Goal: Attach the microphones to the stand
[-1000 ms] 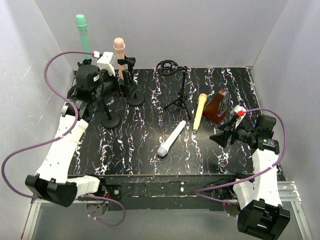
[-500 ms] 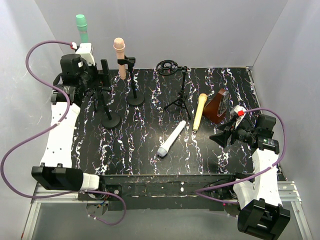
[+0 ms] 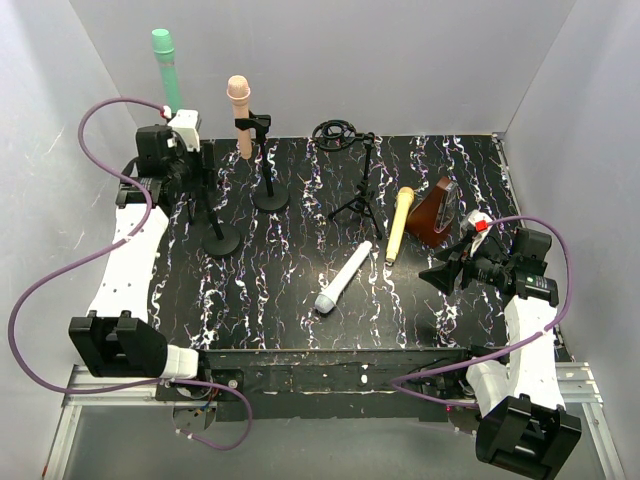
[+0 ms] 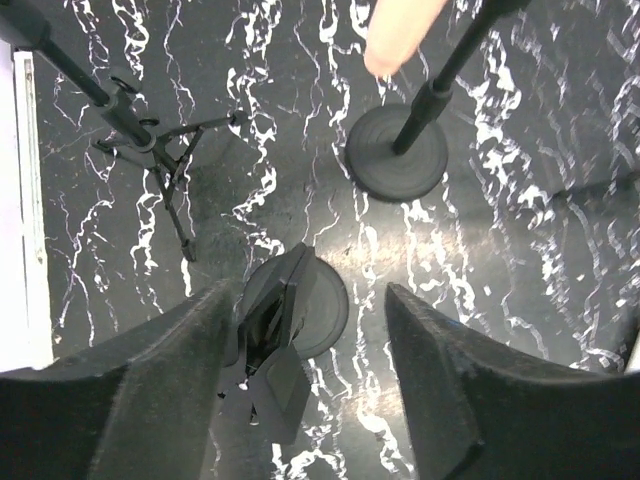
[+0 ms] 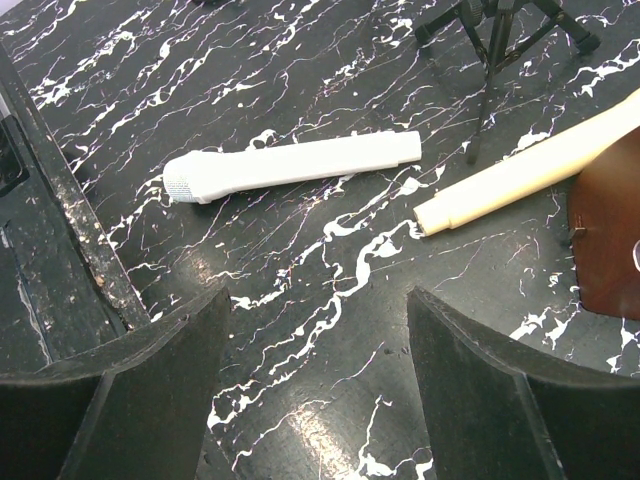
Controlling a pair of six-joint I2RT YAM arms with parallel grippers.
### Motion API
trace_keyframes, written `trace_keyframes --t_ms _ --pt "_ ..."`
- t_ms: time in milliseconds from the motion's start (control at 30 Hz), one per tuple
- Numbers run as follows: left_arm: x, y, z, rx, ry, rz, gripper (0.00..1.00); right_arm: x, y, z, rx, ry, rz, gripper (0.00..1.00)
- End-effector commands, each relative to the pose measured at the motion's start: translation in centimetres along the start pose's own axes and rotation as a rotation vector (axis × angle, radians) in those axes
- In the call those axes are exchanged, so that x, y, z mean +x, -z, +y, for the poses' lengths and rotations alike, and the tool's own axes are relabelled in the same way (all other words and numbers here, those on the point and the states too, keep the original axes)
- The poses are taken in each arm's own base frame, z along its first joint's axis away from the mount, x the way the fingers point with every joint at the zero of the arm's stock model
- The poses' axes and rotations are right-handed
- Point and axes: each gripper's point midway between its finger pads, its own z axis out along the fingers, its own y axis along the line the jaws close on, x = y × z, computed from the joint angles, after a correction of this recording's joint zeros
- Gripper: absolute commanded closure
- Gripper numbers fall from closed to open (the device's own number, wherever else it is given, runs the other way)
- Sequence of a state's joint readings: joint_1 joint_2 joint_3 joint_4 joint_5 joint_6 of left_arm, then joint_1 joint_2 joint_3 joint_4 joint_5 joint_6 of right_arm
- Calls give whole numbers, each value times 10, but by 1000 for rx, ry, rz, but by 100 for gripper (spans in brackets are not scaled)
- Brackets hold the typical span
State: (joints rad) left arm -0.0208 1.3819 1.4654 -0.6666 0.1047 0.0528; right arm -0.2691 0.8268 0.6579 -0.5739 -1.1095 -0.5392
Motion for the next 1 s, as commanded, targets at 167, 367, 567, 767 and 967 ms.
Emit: trace_keyframes --t_ms 167,367,567,767,967 --pt "-3 -3 0 32 -116 -55 65 -4 0 -1 -11 31 -17 22" --pt "-4 -2 -8 79 -136 -59 92 -4 0 -1 -9 29 -16 22" --pt "-19 20 -48 288 -163 -146 98 -4 0 -1 -7 33 -17 22" --pt "-35 47 -110 549 -231 -236 99 -4 0 -1 -10 32 -17 22" --pt "-43 60 -192 758 -317 -253 99 -4 0 -2 -4 34 -15 22"
